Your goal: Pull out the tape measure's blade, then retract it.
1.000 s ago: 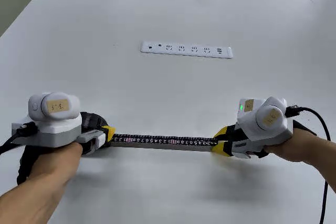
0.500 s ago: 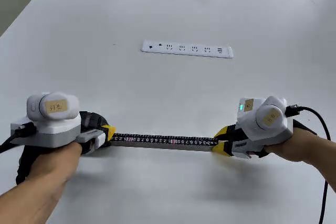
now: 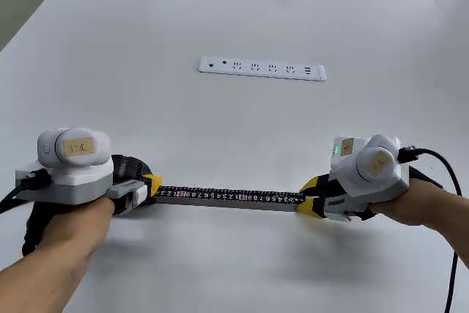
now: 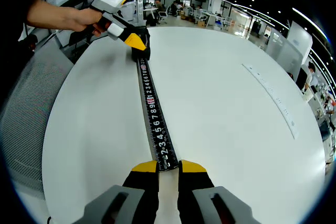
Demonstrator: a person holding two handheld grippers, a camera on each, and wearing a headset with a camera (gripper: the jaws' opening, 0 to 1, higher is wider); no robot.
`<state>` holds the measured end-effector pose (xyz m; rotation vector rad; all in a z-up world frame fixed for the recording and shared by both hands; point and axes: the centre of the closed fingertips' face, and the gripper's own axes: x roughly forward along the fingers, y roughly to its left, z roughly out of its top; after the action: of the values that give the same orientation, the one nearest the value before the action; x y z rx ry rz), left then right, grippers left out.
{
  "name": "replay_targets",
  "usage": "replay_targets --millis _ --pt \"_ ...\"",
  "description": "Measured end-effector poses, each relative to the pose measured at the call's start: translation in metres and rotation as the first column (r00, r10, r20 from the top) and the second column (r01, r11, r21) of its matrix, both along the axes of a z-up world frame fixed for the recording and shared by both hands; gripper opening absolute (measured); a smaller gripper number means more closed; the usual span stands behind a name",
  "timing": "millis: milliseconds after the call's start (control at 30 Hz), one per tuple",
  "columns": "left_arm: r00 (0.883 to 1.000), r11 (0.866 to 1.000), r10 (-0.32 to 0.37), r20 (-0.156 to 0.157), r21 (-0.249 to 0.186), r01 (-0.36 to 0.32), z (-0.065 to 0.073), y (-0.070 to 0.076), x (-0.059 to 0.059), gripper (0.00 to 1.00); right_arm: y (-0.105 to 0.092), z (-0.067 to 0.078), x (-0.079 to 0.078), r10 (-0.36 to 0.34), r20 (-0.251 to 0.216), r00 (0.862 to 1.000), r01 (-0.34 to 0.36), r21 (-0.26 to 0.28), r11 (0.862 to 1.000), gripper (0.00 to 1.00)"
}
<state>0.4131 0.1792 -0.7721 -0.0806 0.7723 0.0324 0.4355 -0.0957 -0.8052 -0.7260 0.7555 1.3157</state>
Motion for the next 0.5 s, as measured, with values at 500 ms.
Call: replay_targets --millis 500 --pt "1.0 1.0 -0.002 0.005 -0.009 0.003 0.0004 -0.0009 -0.0005 0.56 -0.0007 -0.0003 -0.0004 0.011 0.006 1.0 -0.011 -0.014 1.0 0.09"
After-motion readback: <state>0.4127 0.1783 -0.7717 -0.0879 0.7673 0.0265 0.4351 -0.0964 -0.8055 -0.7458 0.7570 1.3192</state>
